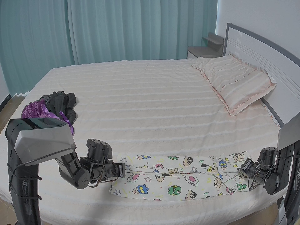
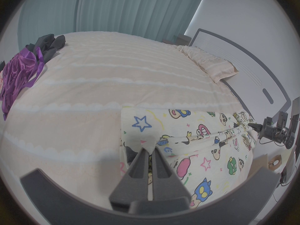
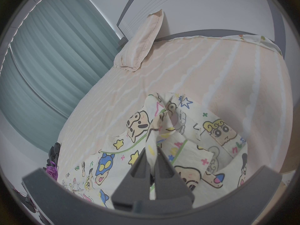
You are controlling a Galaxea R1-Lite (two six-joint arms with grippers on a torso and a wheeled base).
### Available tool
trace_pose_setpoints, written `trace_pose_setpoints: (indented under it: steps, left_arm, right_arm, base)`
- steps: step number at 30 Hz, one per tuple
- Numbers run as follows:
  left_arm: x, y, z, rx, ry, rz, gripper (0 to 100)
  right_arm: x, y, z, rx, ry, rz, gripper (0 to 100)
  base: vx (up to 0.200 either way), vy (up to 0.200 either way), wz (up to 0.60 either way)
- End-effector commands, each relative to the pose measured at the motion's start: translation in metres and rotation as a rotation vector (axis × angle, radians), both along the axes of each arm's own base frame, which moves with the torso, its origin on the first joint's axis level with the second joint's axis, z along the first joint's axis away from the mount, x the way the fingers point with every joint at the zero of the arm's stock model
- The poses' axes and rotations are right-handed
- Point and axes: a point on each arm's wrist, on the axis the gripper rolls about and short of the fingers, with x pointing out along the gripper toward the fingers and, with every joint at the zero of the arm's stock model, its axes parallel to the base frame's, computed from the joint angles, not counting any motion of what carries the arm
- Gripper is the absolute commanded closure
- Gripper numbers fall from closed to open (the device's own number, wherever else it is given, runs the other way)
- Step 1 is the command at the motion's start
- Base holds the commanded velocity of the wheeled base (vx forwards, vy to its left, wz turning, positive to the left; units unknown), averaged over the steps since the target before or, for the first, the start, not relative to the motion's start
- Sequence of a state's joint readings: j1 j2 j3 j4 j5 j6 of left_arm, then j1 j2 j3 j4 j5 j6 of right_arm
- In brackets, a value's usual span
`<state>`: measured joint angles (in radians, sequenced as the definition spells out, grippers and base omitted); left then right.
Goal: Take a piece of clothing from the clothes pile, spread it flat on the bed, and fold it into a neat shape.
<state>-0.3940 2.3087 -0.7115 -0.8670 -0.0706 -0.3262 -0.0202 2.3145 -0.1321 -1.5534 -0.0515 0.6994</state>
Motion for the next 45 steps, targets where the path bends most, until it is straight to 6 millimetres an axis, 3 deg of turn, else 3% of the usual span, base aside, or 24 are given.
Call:
trace_pose_setpoints:
  steps: [1, 2, 3, 8, 18, 22, 26, 30, 33, 35, 39, 45]
  left_arm:
    - [-0.005, 0.001, -0.005, 0.010, 0.024, -0.001, 0]
    - [-0.007, 0.002, -0.006, 0.012, 0.030, -0.003, 0]
    - [-0.008, 0.001, -0.006, 0.013, 0.033, -0.006, 0]
    - [-0.014, 0.003, -0.007, 0.020, 0.048, -0.007, 0]
    - [-0.034, 0.020, 0.038, -0.026, -0.013, 0.018, 0]
    - [-0.035, 0.020, 0.054, -0.124, -0.005, 0.069, 0]
    - [-0.034, 0.017, 0.047, -0.151, 0.104, 0.072, 0]
    - [-0.027, 0.012, 0.025, -0.100, 0.221, 0.081, 0]
    - [-0.027, 0.011, 0.024, -0.096, 0.226, 0.082, 0]
    - [-0.020, 0.009, 0.009, -0.067, 0.248, 0.093, 0]
    - [-0.012, 0.004, 0.001, -0.060, 0.244, 0.092, 0]
    - [-0.006, 0.000, -0.003, -0.053, 0.234, 0.090, 0]
  right_arm:
    - [-0.003, 0.000, -0.002, 0.001, 0.011, -0.003, 100]
    - [-0.003, -0.001, -0.003, 0.001, 0.014, -0.004, 100]
    - [-0.003, -0.001, -0.003, 0.000, 0.014, -0.007, 0]
    - [-0.004, -0.004, 0.001, -0.004, 0.003, -0.017, 0]
    - [-0.022, -0.018, 0.035, -0.002, -0.086, -0.078, 0]
    - [-0.031, -0.021, 0.051, 0.064, -0.142, -0.115, 0]
    - [-0.034, -0.020, 0.056, 0.197, -0.168, -0.134, 0]
    - [-0.034, -0.022, 0.058, 0.226, -0.177, -0.141, 0]
    - [-0.034, -0.022, 0.058, 0.228, -0.179, -0.142, 0]
    - [-0.035, -0.022, 0.060, 0.229, -0.188, -0.140, 0]
    - [-0.035, -0.021, 0.061, 0.235, -0.191, -0.136, 0]
    - [-0.035, -0.021, 0.063, 0.246, -0.199, -0.142, 0]
  base:
    - [0.000, 0.000, 0.00]
    - [0.000, 0.000, 0.00]
    - [0.000, 0.000, 0.00]
    - [0.000, 0.000, 0.00]
    - [0.000, 0.000, 0.00]
    - [0.000, 0.000, 0.00]
    - [0.000, 0.000, 0.00]
    - [0.000, 0.000, 0.00]
    - [0.000, 0.000, 0.00]
    - [0.000, 0.000, 0.00]
    - [0.000, 0.000, 0.00]
    - [0.000, 0.000, 0.00]
